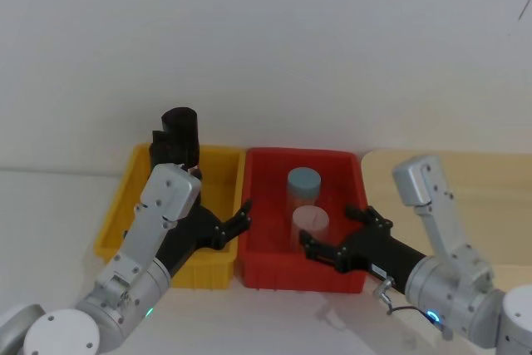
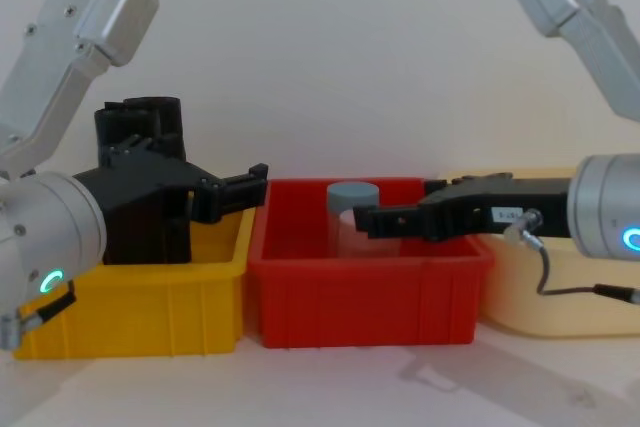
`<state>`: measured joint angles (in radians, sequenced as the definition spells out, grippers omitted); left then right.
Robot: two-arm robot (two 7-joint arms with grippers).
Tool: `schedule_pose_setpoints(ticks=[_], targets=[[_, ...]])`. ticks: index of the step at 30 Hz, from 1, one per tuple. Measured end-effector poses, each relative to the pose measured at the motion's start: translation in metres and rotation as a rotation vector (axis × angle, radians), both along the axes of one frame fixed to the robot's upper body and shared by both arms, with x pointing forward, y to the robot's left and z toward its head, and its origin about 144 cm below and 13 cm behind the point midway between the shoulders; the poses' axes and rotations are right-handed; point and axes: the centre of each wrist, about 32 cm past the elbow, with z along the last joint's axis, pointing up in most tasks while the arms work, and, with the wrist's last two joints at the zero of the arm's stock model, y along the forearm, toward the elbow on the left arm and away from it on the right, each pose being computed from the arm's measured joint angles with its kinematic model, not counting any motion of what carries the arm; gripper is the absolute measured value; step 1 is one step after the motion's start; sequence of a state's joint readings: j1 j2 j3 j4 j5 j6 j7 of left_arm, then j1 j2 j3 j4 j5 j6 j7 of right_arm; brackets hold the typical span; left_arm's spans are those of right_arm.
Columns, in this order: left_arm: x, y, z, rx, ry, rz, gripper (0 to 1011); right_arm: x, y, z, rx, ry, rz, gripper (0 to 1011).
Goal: Pick up the garbage bag with the one hand and transfer it to the other hand.
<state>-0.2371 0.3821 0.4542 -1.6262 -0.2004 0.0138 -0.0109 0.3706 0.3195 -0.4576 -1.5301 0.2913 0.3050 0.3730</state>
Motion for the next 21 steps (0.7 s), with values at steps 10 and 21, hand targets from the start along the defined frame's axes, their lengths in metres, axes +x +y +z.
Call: schedule_pose_setpoints(ticks=[10,21], targets=[[0.000,0.000,0.000,0.000,0.000,0.000,1002,0.016,0.010,-0.003,-0.009,0.013,0.009,999],[0.000,0.000,0.000,0.000,0.000,0.000,1002,0.029,0.015,-0.007,-0.027,0.021,0.001,999]])
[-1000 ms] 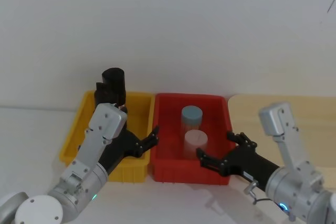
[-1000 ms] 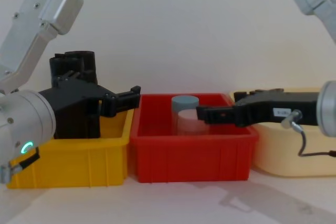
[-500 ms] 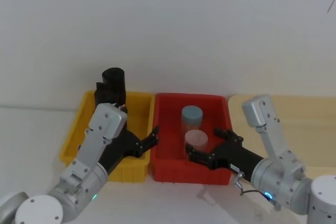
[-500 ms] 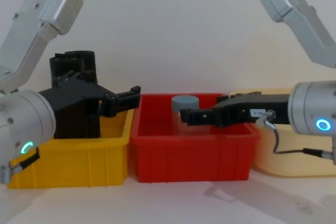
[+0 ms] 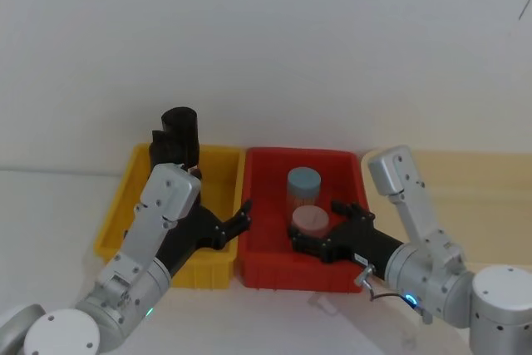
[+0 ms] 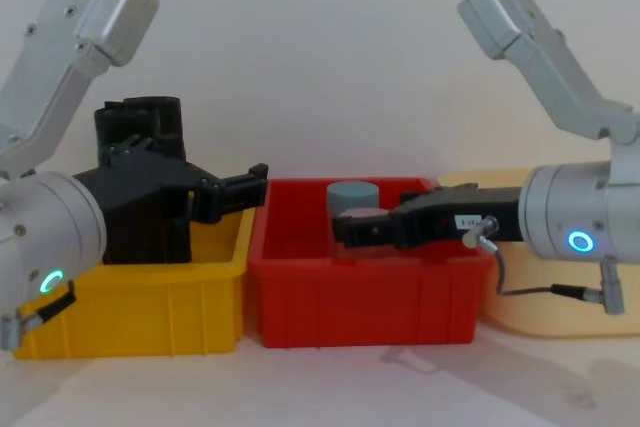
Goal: Pick up the garbage bag with the one hand and transfer it to the other hand.
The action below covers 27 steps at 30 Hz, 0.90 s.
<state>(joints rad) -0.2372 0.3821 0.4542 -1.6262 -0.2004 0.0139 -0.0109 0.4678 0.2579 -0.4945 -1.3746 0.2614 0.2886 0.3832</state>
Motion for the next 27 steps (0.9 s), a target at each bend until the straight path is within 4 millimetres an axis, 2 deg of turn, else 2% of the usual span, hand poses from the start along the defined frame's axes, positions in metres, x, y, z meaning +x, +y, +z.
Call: schedule_pose_setpoints(ticks=[14,21,27], targets=[[0.000,0.000,0.000,0.000,0.000,0.000,1001,0.011,0.005,-0.004,-0.022,0.002,-0.011,991],[0.000,0.000,0.000,0.000,0.000,0.000,1002,0.014,0.006,-0.005,-0.029,0.002,-0.014,840],[0.000,0.000,0.000,0.000,0.000,0.000,1002,0.015,0.007,-0.005,-0.031,0.001,-0.015,666]])
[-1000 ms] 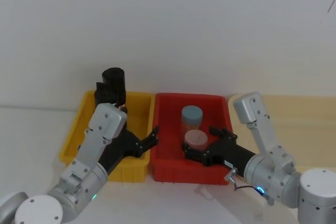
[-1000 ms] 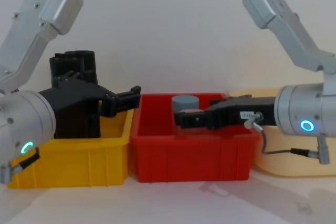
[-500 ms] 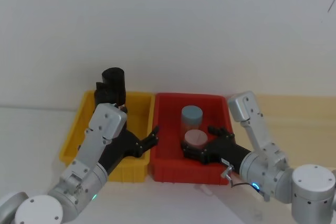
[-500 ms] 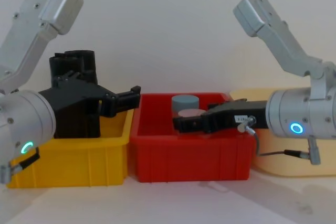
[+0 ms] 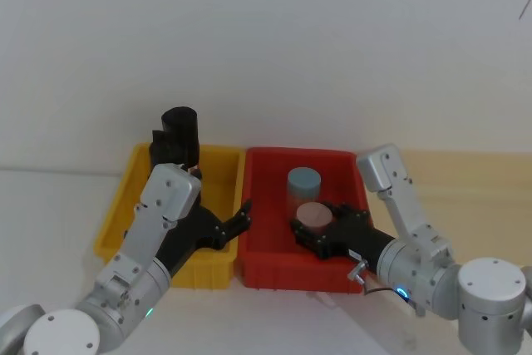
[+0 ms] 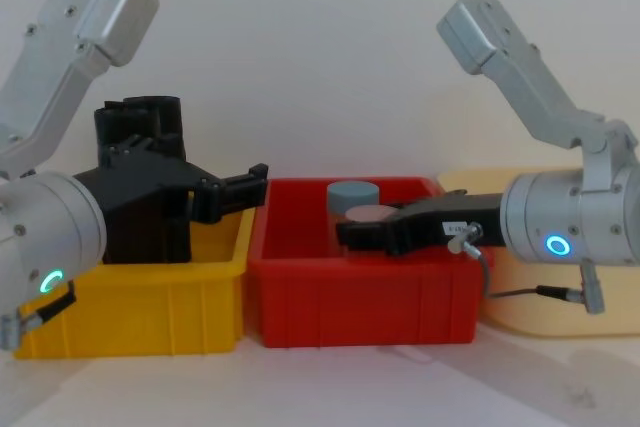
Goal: Pick up the garbage bag with the one hand and transfer it to the other hand.
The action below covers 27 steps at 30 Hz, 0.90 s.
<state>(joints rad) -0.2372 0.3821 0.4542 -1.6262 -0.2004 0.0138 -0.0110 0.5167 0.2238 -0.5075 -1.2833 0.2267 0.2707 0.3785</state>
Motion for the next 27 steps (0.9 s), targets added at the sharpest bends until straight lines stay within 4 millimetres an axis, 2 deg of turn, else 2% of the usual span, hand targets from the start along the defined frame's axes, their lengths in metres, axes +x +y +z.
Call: schedule_pose_setpoints(ticks=[8,15,27], targets=[[0.000,0.000,0.000,0.000,0.000,0.000,1002,0.000,-0.001,0.000,0.001,-0.003,-0.002,666],[0.000,0.000,0.000,0.000,0.000,0.000,1002,-0.002,-0.008,0.009,0.028,-0.037,-0.011,666],[0.000,0.000,0.000,0.000,0.000,0.000,1002,-0.010,-0.043,0.048,0.105,-0.166,-0.079,666]])
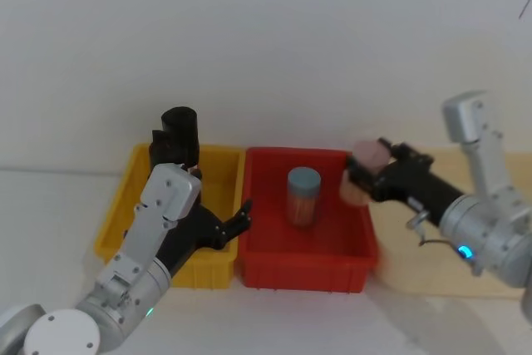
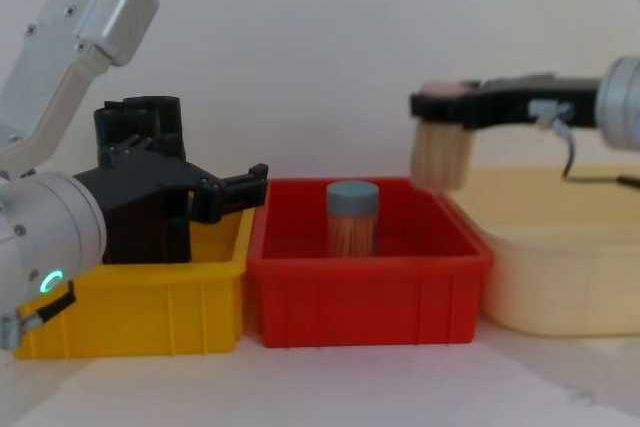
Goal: Pick up the garbage bag with the one hand and transfer it to the other hand.
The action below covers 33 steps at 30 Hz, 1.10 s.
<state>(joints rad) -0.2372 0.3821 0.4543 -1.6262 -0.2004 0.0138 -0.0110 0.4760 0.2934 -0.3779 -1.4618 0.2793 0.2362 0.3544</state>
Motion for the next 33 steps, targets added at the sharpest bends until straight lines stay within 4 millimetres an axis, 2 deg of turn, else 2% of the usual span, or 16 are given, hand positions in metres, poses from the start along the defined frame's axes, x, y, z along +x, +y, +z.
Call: schedule_pose_setpoints(ticks=[7,14,24,33], targets=[[0.000,0.000,0.000,0.000,0.000,0.000,1001,-0.005,-0.029,0.023,0.038,-0.073,-0.087,666],[0.000,0.000,0.000,0.000,0.000,0.000,1002,-0.008,-0.050,0.028,0.050,-0.080,-0.170,666],[0.000,0.000,0.000,0.000,0.000,0.000,1001,0.000,-0.064,0.013,0.027,-0.008,-0.249,666],[0.000,0.000,0.000,0.000,0.000,0.000,1002,0.015,-0.060,-0.008,-0.029,0.068,-0.275,680]])
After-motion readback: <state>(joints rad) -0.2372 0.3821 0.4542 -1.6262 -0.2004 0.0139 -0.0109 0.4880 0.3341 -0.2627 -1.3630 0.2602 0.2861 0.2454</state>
